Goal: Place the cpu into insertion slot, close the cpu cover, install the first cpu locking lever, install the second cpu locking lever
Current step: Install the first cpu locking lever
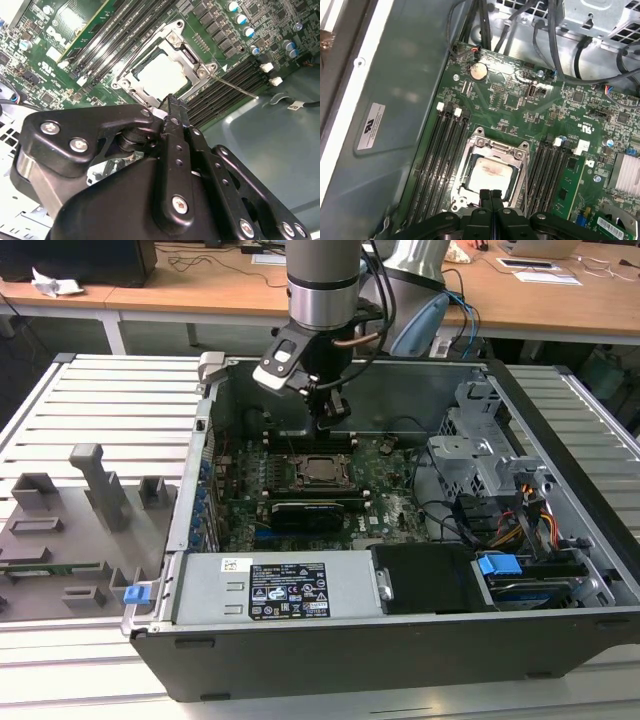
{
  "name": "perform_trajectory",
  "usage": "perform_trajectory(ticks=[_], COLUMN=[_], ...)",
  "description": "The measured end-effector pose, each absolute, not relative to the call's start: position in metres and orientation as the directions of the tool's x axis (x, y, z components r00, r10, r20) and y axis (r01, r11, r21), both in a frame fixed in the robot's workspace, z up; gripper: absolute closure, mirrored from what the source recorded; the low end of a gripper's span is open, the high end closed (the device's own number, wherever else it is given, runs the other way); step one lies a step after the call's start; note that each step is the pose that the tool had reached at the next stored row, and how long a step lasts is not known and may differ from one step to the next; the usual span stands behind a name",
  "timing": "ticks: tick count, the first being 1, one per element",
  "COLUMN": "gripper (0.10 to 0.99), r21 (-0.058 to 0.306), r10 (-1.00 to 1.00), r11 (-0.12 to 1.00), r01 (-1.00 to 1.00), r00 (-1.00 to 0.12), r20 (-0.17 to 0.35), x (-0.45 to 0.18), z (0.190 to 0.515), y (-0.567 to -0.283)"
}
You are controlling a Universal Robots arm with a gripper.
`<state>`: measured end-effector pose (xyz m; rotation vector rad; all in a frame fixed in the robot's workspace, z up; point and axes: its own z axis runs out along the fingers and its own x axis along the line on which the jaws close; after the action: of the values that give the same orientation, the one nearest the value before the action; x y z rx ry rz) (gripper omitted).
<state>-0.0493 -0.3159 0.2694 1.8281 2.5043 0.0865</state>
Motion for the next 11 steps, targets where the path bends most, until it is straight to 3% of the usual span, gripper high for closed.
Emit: perform_trajectory(ticks=[11], gripper=[0.98], r21=[0.068], r10=[0.935], r11=[0.354], r01=[0.933], r00=[-0.355], r20=[0.001], x=[-0.0493], z=[0.2694], y=[-0.3159])
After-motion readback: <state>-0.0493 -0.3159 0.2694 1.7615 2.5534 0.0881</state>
